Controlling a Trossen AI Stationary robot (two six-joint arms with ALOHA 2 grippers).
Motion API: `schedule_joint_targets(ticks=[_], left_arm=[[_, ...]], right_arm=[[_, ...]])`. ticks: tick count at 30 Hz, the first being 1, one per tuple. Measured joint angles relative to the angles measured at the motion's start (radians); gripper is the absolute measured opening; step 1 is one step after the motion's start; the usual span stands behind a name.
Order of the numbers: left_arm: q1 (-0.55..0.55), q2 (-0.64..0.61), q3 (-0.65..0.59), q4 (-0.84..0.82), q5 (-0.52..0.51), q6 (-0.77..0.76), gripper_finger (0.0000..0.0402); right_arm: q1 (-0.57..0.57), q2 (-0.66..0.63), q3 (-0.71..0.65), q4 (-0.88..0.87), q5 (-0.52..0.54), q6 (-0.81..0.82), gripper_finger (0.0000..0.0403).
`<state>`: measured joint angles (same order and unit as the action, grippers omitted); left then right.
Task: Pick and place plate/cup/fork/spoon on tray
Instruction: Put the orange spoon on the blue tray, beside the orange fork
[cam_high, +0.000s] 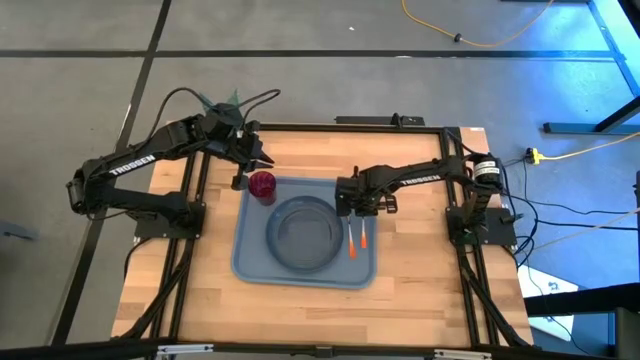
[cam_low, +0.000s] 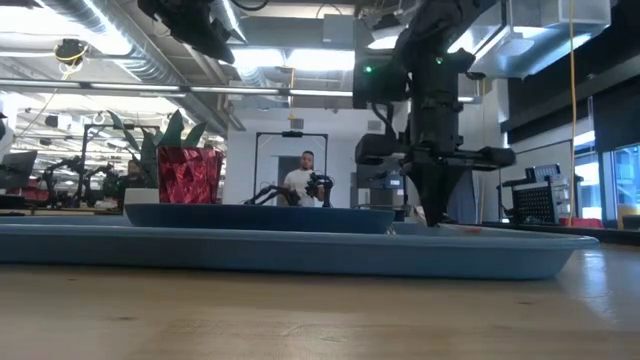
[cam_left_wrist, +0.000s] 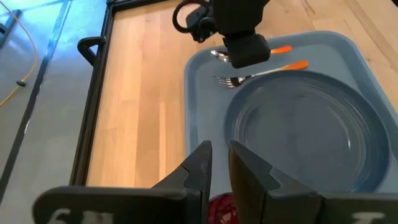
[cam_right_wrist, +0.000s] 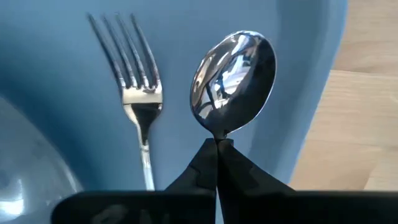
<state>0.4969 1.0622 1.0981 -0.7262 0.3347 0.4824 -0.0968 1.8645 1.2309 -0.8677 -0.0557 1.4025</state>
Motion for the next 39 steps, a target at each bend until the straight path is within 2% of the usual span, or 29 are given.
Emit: schedule_joint_targets(ticks=[21,32,39], left_arm=[[0.0,0.0,0.0,0.0,0.0,-0.001,0.0047],[0.0,0.0,0.0,0.001,0.0,-0.007,0.0047],[0.0,0.0,0.0,0.001,0.0,-0.008,0.0047]], right_arm=[[0.001,0.001,-0.03,0.049,0.0,-0.05,0.0],[0.008,0.057,-0.026,0.056,-0.048,-0.05,0.0],[0.009,0.057,-0.027,0.06,-0.04,-0.05,0.0]])
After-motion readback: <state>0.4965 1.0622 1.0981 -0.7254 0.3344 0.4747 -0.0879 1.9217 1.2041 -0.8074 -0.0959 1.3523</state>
